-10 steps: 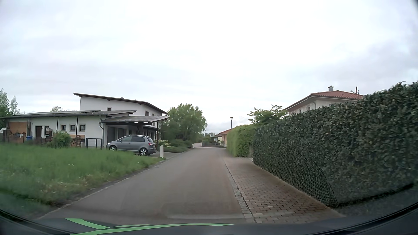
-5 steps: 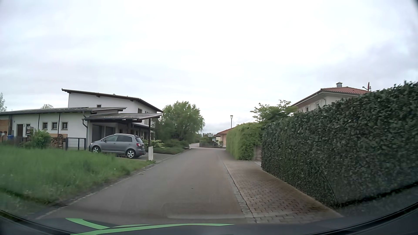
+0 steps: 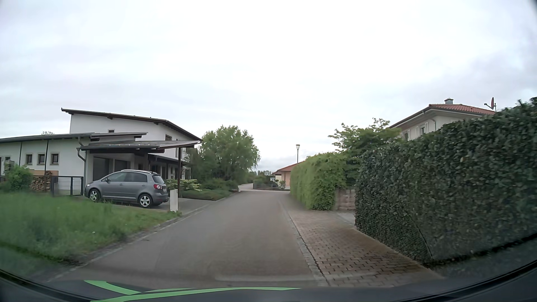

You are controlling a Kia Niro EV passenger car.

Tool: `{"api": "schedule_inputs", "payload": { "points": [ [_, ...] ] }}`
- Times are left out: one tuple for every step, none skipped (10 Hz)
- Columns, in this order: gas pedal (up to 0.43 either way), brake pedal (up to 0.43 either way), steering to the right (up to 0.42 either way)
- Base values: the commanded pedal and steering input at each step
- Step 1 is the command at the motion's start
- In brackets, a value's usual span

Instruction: Follow the waypoints while adhering to traffic rules and regulations

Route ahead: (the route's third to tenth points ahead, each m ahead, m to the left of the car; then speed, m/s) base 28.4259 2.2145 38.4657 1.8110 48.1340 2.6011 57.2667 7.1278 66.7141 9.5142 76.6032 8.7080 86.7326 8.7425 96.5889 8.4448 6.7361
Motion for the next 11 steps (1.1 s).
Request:
{"api": "schedule_inputs", "payload": {
  "points": [
    [0.169,0.0,0.011],
    [0.169,0.0,0.01],
    [0.169,0.0,0.009],
    [0.169,0.0,0.008],
    [0.169,0.0,0.008],
    [0.169,0.0,0.008],
    [0.169,0.0,0.007],
    [0.169,0.0,0.007],
    [0.169,0.0,0.007],
    [0.169,0.0,0.007],
    [0.169,0.0,0.007]
  ]
}}
